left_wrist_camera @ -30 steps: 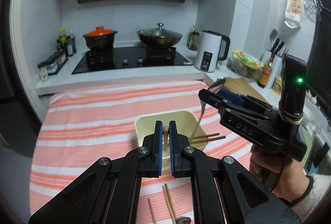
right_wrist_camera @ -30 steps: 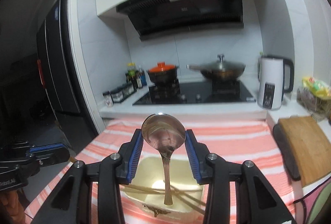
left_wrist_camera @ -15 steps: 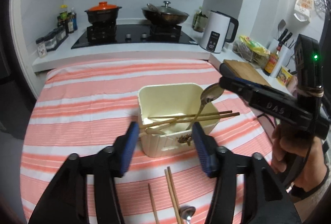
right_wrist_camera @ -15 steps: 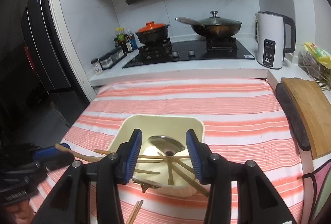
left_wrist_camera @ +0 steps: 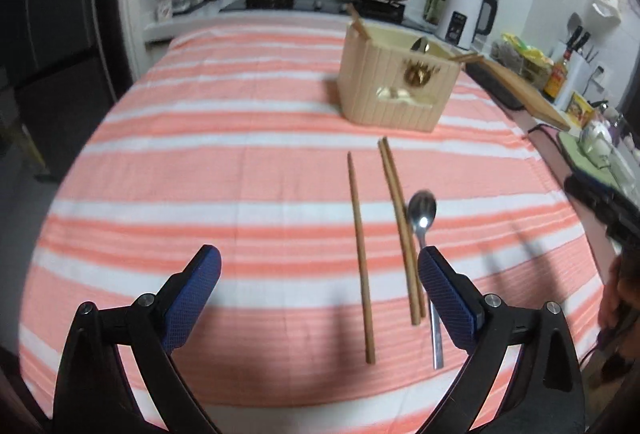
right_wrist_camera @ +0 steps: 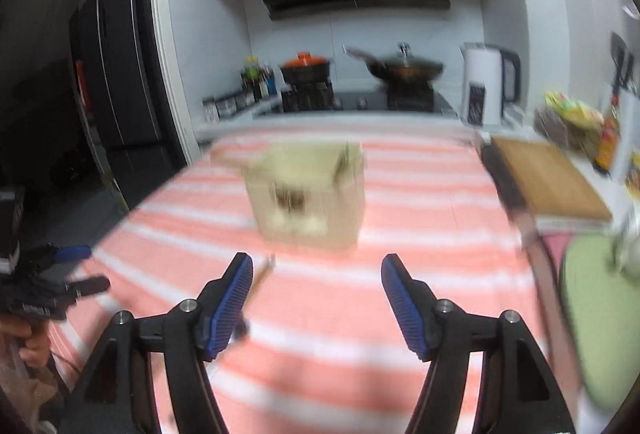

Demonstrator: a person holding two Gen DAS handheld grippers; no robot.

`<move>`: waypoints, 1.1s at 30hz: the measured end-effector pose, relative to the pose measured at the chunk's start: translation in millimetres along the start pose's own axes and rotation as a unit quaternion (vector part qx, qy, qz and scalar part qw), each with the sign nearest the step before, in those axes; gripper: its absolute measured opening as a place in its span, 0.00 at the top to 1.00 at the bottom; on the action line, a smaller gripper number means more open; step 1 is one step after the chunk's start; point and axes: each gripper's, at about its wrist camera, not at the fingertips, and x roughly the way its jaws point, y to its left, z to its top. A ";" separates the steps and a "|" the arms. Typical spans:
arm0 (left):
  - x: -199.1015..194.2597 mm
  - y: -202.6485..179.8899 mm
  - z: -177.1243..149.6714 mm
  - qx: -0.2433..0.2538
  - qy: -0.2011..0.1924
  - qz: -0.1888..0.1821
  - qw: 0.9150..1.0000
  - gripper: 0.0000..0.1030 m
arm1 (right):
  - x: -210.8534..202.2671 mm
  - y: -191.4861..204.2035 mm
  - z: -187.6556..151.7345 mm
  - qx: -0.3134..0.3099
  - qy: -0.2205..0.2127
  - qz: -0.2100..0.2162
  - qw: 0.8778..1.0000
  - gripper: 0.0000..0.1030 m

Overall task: Organize utensils
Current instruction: 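Withdraw both open tools back over the remaining chopsticks and spoon, then close the left tool on a chopstick while the right tool grasps the last spoon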

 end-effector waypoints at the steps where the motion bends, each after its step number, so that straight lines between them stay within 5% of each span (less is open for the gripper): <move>1: 5.0 3.5 -12.1 -0.013 0.010 -0.001 1.000 0.04 | 1.6 6.6 -25.6 -0.003 0.013 -0.004 1.000 0.34; 8: 15.1 -7.1 -33.6 0.005 0.008 0.004 1.000 0.04 | 8.8 25.9 -100.6 0.025 0.088 0.017 0.996 0.34; 13: 29.5 -15.2 -32.9 0.025 0.005 0.008 1.000 0.04 | 13.0 49.9 -102.9 0.017 0.102 0.049 0.993 0.34; 17: 50.0 -23.1 -31.4 0.046 0.015 0.009 0.999 0.06 | 18.3 64.3 -98.0 0.026 0.114 0.068 0.991 0.49; 22: 71.6 -29.6 -33.0 0.074 0.028 0.020 0.997 0.47 | 33.5 82.8 -88.9 0.020 0.130 0.088 0.987 0.58; 25: 71.5 -28.8 -30.5 0.077 0.028 0.011 0.997 0.95 | 42.6 87.3 -84.1 0.024 0.140 0.090 0.986 0.70; 33: 61.8 -2.5 -37.3 -0.006 0.010 0.027 1.000 0.96 | 74.3 113.5 -64.8 0.004 0.150 0.081 0.985 0.70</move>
